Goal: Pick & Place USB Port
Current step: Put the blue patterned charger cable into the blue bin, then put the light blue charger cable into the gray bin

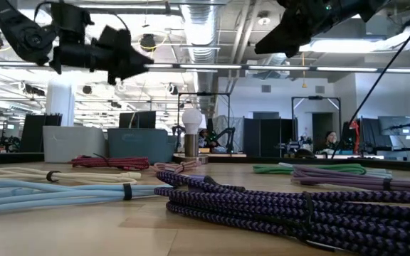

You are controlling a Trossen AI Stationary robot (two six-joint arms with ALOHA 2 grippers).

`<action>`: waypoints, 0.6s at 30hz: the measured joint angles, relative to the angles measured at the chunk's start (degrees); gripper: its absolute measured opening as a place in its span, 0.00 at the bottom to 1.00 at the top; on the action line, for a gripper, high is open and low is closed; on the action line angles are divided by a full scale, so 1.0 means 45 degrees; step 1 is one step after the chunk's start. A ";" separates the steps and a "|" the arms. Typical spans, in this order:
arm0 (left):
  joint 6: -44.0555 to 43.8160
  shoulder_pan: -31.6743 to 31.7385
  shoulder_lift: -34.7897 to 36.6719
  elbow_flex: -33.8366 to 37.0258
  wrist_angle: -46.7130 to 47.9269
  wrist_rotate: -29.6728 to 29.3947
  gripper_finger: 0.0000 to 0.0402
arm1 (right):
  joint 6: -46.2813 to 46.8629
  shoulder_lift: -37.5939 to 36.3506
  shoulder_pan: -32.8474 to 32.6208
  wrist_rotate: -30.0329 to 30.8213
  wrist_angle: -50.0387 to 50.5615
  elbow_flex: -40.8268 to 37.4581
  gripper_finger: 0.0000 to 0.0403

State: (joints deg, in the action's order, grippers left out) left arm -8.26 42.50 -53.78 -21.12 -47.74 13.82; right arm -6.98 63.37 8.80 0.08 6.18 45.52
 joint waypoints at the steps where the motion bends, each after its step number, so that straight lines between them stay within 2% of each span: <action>1: -0.0006 -0.0160 0.0166 0.0000 0.0008 0.0180 0.50 | -0.0005 0.0000 0.0024 0.0000 0.0013 0.0000 0.23; 7: -0.0034 -0.1441 0.0909 0.0000 0.0024 0.1676 0.47 | 0.0601 0.0000 0.0385 0.0000 0.0278 0.0000 0.23; 18: 0.0158 -0.3115 0.1127 0.0000 0.0029 0.3022 0.40 | 0.0689 0.0010 0.0737 -0.0001 0.0926 0.0000 0.23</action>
State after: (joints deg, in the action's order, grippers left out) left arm -7.55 28.48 -48.71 -21.12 -47.62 27.42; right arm -3.88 63.42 12.12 0.07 10.35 45.52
